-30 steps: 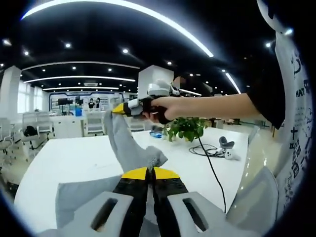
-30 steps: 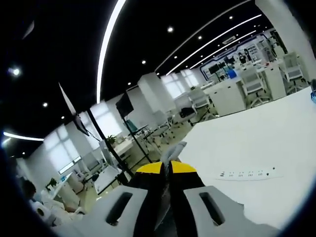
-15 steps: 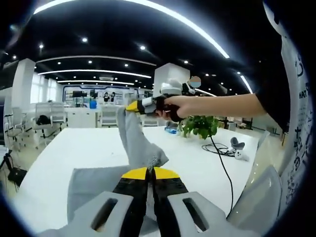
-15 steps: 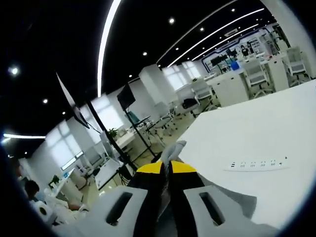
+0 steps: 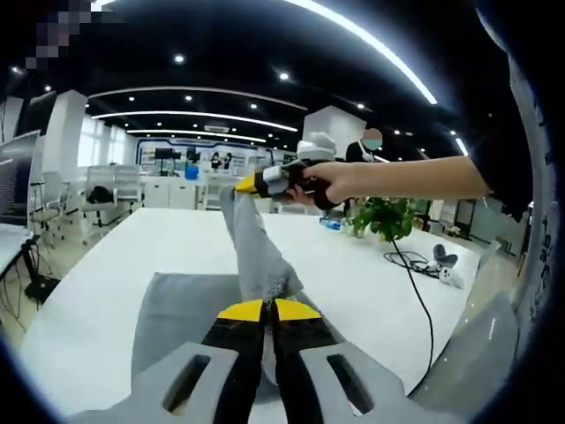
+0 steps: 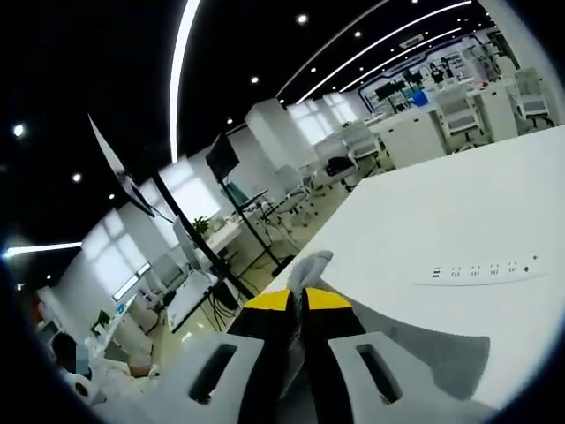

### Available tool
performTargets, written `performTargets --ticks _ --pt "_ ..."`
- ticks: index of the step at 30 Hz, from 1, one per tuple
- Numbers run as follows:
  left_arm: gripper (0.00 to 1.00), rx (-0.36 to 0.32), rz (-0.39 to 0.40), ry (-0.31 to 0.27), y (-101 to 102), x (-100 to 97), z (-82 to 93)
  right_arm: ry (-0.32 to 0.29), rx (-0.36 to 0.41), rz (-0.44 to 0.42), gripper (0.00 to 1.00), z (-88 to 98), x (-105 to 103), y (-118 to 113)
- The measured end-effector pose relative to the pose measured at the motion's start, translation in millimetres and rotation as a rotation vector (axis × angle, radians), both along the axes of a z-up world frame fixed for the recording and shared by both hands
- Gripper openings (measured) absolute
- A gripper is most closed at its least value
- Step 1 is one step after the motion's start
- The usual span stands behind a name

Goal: Fold the towel on the table until its edges align and the towel forms a compact rectangular stack.

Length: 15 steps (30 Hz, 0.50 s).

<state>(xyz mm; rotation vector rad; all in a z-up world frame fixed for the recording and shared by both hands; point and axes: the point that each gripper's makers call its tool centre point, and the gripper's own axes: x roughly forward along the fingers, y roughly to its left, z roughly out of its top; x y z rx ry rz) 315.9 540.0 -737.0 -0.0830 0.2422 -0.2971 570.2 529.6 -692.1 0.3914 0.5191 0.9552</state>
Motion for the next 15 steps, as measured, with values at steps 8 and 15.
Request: performTargets --ticks 8,15 --pt "0.03 -0.04 0.093 0.046 22 -1.7 -27.0 0.038 -0.056 -0.003 0.02 -39.5 3 28" --pt "0.03 -0.053 0.174 0.082 49 2.0 -48.4 -0.03 -0.148 -0.021 0.02 -68.0 16 52"
